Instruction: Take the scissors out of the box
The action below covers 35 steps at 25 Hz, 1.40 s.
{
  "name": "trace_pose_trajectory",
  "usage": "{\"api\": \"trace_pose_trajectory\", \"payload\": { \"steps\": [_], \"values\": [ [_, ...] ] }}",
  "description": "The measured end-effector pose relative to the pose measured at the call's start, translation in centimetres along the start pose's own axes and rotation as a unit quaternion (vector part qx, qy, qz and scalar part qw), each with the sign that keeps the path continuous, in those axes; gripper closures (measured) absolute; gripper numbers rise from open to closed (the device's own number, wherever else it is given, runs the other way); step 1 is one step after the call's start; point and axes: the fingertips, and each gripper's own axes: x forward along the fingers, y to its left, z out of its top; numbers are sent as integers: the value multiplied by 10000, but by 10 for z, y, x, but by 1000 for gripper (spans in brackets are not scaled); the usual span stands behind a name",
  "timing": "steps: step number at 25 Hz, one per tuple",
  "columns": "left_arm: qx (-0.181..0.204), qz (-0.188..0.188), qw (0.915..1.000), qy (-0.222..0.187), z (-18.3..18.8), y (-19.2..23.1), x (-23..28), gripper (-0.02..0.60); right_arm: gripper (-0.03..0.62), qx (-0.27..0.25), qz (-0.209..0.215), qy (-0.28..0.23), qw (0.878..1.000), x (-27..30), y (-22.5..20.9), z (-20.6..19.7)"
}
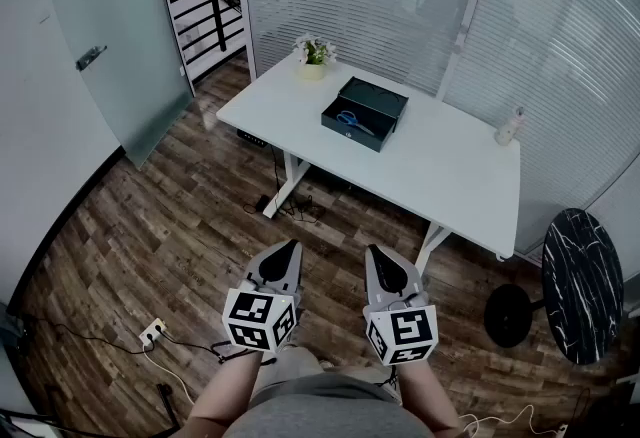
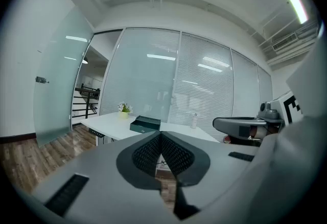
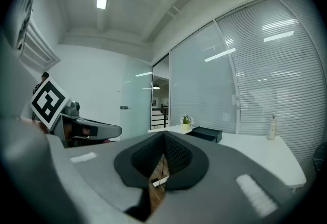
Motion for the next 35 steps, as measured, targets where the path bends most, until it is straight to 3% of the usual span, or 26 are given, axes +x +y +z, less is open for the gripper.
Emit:
{"api": "trace_pose_trajectory", "payload": {
  "steps": [35],
  "values": [
    [-179,-82,9998,-101,5,-17,-7,575,585,115,266,-42,9996,-7,8,10]
  ]
}}
